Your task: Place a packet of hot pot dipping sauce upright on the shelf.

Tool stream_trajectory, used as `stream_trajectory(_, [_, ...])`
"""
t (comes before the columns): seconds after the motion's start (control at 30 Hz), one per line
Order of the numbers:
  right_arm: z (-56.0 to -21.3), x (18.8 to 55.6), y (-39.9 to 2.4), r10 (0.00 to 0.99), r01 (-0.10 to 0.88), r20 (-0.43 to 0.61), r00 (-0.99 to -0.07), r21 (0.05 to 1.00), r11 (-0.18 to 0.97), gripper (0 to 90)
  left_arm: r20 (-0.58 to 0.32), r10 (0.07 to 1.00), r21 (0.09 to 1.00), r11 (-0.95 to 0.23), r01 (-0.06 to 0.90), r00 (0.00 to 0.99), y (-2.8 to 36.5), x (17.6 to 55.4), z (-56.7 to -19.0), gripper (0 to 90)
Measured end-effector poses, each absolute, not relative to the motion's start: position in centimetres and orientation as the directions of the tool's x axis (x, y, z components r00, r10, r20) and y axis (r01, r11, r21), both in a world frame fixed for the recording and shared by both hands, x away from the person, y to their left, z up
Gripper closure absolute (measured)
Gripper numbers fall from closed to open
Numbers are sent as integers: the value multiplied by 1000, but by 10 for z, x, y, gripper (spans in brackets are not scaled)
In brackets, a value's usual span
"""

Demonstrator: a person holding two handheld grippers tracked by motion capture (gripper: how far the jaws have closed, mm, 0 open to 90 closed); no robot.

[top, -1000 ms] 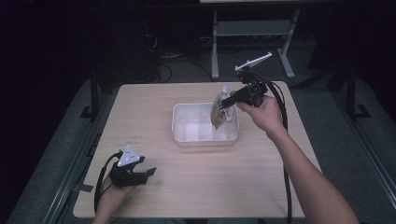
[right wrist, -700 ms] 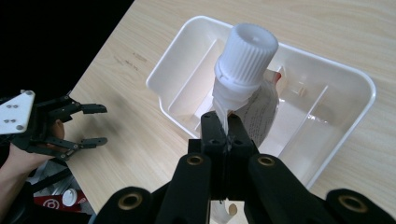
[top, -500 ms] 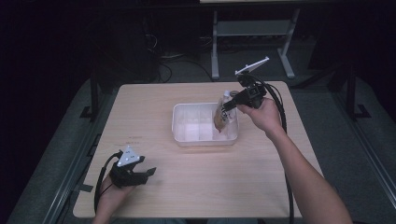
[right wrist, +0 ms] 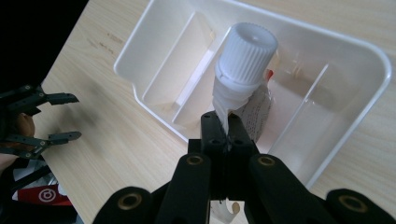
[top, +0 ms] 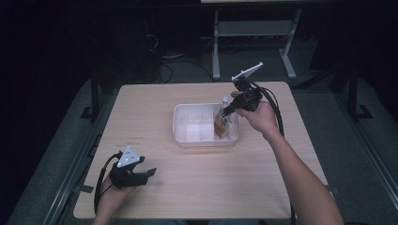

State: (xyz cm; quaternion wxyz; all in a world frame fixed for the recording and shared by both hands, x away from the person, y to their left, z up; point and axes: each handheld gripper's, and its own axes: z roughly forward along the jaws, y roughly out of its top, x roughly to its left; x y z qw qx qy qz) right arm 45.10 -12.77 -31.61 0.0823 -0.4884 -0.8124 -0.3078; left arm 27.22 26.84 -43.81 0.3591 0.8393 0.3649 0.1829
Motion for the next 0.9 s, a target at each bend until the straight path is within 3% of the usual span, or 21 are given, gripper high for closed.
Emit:
stream_trajectory(0.2, [-326, 457, -125, 755, 862, 439, -487, 382, 333, 882, 42, 746, 740, -470, 481, 664, 269, 272, -438, 347])
stream_trajectory(0.6, [-328, 462, -126, 771, 860, 435, -465, 428, 277, 779, 42, 746, 738, -471, 483, 664, 269, 273, -438, 347])
stream_trajectory(0.9, [-328, 462, -130, 770, 859, 441, -461, 439, 264, 756, 43, 746, 739, -471, 481, 665, 269, 272, -438, 343])
